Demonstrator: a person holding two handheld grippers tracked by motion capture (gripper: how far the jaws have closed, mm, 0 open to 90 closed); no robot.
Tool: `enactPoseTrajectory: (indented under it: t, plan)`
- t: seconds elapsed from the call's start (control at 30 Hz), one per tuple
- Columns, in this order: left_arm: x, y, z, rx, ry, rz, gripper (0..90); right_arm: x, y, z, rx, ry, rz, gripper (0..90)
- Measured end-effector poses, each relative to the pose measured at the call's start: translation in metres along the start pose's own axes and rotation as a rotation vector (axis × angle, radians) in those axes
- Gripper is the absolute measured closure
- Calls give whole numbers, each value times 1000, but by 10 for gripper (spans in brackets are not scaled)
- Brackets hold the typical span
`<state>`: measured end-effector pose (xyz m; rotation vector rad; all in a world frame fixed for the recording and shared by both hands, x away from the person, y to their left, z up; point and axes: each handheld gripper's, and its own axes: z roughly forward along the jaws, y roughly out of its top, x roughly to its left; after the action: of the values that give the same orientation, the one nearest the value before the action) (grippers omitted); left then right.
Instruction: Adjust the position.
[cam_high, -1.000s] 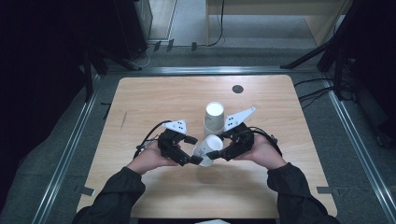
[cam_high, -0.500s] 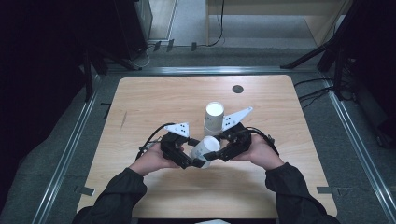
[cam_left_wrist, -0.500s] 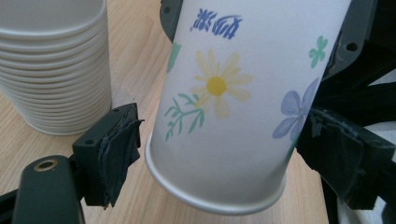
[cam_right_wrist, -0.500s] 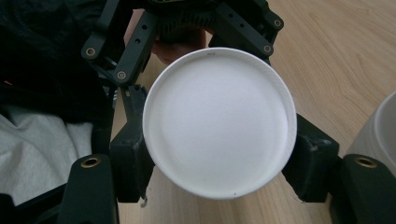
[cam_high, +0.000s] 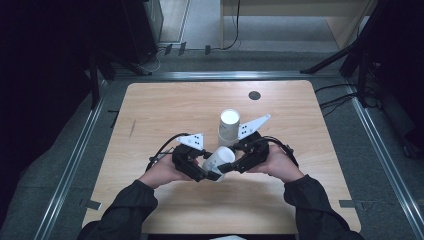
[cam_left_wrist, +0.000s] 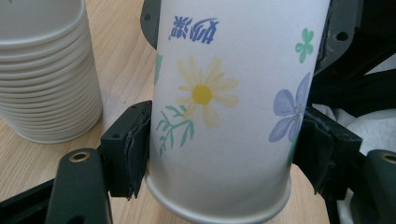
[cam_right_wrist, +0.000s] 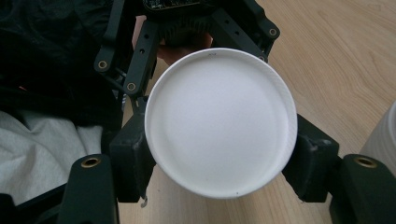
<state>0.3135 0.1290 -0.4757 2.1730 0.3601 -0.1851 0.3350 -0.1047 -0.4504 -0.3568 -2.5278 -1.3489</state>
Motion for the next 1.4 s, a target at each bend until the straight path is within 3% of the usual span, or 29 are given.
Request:
enactPoseTrajectory:
  t: [0.4,0.57,0.73,0.87,1.13,1.4]
  plan:
    - [1,0,-4,6,2,-3,279,-1,0,1,-11,11,3,311]
    - [3,-1,-11,2,11,-12,279,1,0,-2,-10,-2,-20,241]
    - [4,-1,-20,9,19,-18,278,1,-3,-4,2,-41,-28,235]
    - [3,2,-25,70,58,9,278,1,-8,-5,17,-56,-31,234]
    - [8,14,-38,95,71,11,276,2,-16,-11,40,-118,-37,241]
    - [13,23,-37,211,99,38,275,2,-21,-9,45,-142,-37,247]
